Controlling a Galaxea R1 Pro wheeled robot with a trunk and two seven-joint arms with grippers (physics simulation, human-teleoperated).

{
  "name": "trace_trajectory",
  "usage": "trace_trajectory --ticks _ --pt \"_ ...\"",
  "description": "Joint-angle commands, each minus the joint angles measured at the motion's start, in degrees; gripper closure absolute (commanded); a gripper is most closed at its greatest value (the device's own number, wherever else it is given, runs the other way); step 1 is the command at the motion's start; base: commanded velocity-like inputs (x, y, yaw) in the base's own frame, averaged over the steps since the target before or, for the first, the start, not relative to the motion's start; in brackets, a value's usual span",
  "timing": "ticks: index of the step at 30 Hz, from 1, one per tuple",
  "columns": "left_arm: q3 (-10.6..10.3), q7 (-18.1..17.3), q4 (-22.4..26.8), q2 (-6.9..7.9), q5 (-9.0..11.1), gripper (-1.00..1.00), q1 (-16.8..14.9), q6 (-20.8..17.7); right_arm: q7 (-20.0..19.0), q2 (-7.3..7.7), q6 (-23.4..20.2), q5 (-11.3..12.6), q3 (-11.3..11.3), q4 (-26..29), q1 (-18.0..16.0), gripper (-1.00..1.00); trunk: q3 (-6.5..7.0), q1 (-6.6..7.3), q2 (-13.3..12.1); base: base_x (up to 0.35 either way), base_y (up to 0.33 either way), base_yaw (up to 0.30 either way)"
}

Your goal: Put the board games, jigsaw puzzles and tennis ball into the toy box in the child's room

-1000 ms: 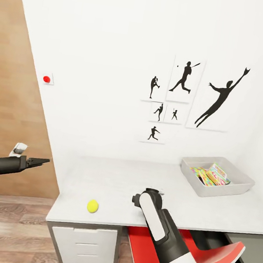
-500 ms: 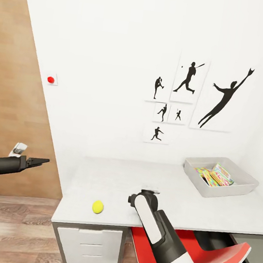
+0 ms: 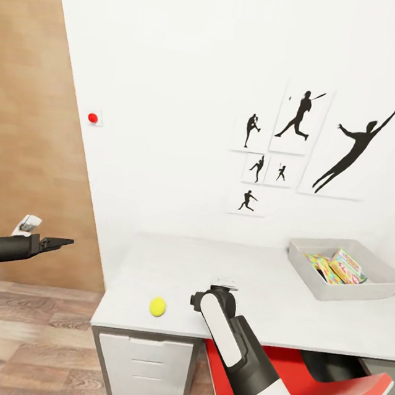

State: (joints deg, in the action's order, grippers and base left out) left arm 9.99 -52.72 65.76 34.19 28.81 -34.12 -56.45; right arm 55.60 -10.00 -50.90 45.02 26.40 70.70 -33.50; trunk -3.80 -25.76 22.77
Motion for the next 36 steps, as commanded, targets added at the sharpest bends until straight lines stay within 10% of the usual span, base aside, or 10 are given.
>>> trace_trajectory --ticks 1,36 --pt "0.03 -0.21 -0.01 0.0 -0.07 -1.0 -0.07 -0.23 0.54 0.0 -0.24 0.49 0.06 0.05 -0.07 -1.0 -0.21 -0.03 0.15 -0.141 0.098 0.194" --pt "0.03 -0.28 -0.01 0.08 -0.07 -1.0 -0.07 -0.15 -1.63 0.0 0.09 0.42 0.15 0.13 0.01 -1.0 -1.37 -0.03 0.15 0.026 0.083 0.084"
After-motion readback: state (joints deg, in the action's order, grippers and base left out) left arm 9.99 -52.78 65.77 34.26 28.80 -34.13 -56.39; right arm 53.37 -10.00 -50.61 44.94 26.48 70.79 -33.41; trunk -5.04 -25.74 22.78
